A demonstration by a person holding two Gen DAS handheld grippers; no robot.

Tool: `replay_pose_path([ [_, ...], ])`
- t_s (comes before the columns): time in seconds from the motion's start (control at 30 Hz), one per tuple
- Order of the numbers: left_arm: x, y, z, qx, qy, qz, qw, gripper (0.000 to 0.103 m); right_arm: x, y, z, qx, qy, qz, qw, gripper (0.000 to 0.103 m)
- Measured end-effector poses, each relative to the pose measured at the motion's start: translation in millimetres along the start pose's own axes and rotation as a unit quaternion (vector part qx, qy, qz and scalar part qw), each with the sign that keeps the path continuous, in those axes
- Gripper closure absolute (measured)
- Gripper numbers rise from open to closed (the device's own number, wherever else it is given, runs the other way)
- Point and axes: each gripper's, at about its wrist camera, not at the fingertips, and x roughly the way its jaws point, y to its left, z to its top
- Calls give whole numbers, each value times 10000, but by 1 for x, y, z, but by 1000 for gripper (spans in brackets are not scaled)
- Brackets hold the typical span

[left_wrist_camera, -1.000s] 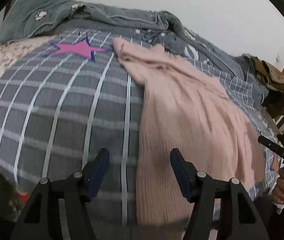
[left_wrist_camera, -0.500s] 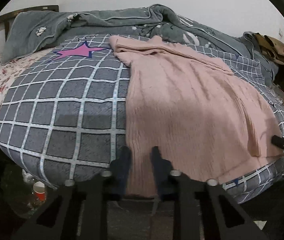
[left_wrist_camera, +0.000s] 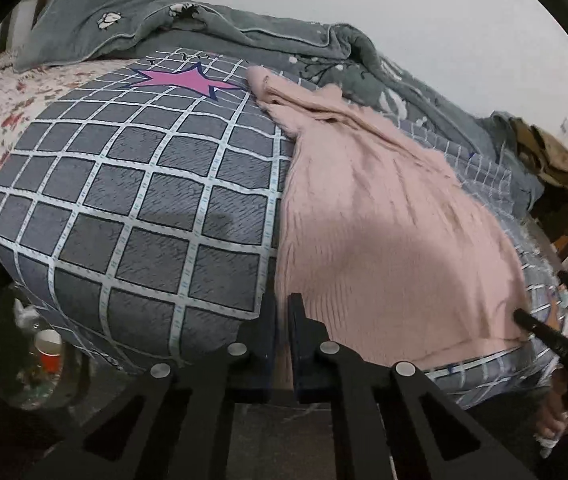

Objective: Fold small clothes

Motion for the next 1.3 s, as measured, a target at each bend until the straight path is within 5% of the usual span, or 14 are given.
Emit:
replay_pose_path([
  [0.2,4,-4,0,30,207,-98,9997,91,-1,3,-5,98,107,261,9996,84],
  [0.43,5,-11,-5,107,243,-296,9992,71,4,10,-11,133,213,556,9981,76],
  [0.67,2,-14,-8,141,171,-221,9995,73,5,19,-11,-52,175,343,9992,76],
  [0.83,3,-16,-12,309,17,167,9994,90,5,18,-11,-87,165,176,9997,87],
  [1.3,4,-10,-10,40,20,65,10000,91,5,17,-12,103,129,253,9995,94],
])
